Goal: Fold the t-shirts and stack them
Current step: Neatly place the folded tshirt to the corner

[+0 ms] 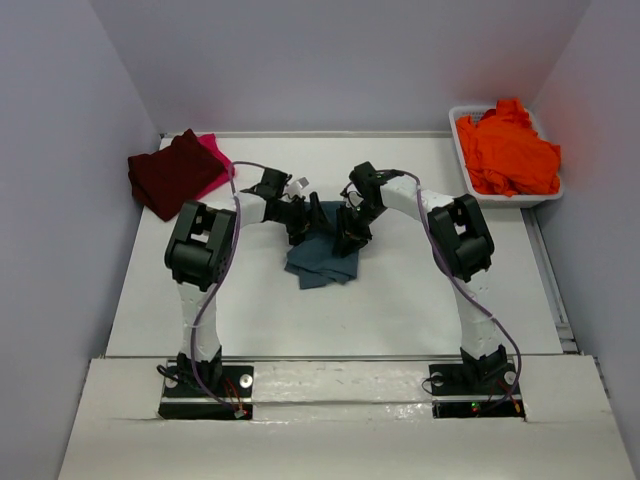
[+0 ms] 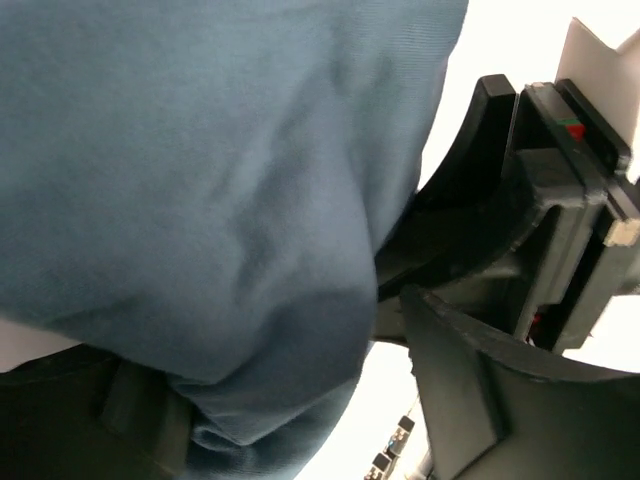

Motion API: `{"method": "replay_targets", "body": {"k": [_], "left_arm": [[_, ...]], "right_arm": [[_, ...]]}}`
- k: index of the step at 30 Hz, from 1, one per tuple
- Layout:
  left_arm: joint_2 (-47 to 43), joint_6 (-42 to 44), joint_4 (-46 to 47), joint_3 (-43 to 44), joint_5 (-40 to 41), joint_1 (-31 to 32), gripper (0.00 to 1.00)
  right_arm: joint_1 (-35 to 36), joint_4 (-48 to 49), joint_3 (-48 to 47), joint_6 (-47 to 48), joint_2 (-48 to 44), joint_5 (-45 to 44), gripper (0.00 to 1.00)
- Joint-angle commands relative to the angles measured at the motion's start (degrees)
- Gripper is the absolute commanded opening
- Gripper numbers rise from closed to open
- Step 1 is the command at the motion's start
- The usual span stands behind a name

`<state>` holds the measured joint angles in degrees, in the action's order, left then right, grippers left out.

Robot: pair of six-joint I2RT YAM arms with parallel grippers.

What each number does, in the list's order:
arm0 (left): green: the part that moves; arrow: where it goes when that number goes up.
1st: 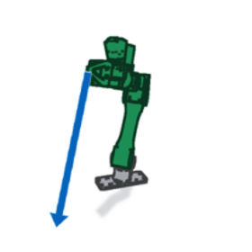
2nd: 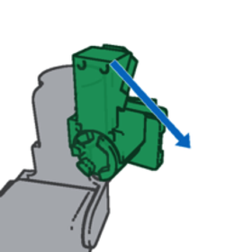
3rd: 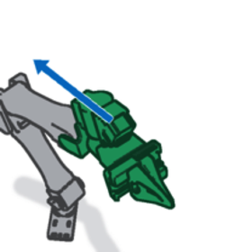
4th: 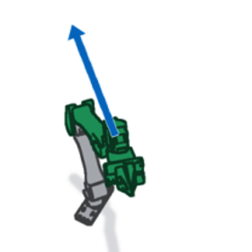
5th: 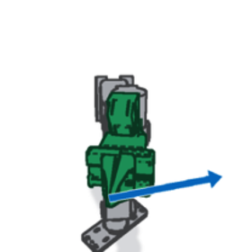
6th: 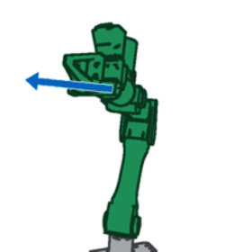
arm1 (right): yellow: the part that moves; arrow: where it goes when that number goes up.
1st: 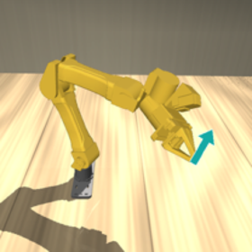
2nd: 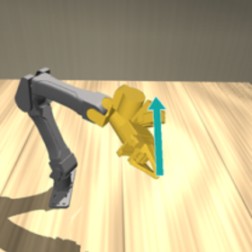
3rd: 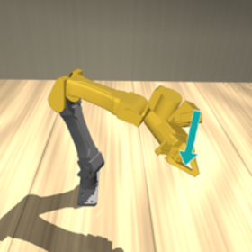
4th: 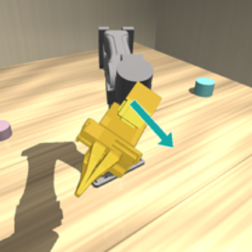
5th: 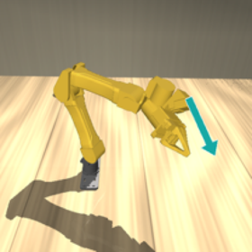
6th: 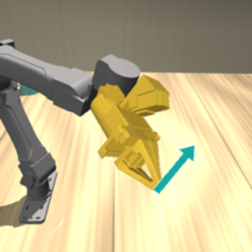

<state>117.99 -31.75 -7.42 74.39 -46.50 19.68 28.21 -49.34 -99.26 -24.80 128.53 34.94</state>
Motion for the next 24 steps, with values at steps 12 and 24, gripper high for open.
{"method": "replay_targets", "body": {"k": [12,24], "left_arm": [[3.4,0.9,-1.9,2.9,2.6,1.1,0.07],[-2.6,9.2,-12.9,11.6,21.9,0.6,0.06]], "right_arm": [[0.0,2.8,1.9,1.1,-0.6,-1.1,0.37],[0.0,-4.0,-2.9,-0.3,-16.4,-16.3,0.76]]}}
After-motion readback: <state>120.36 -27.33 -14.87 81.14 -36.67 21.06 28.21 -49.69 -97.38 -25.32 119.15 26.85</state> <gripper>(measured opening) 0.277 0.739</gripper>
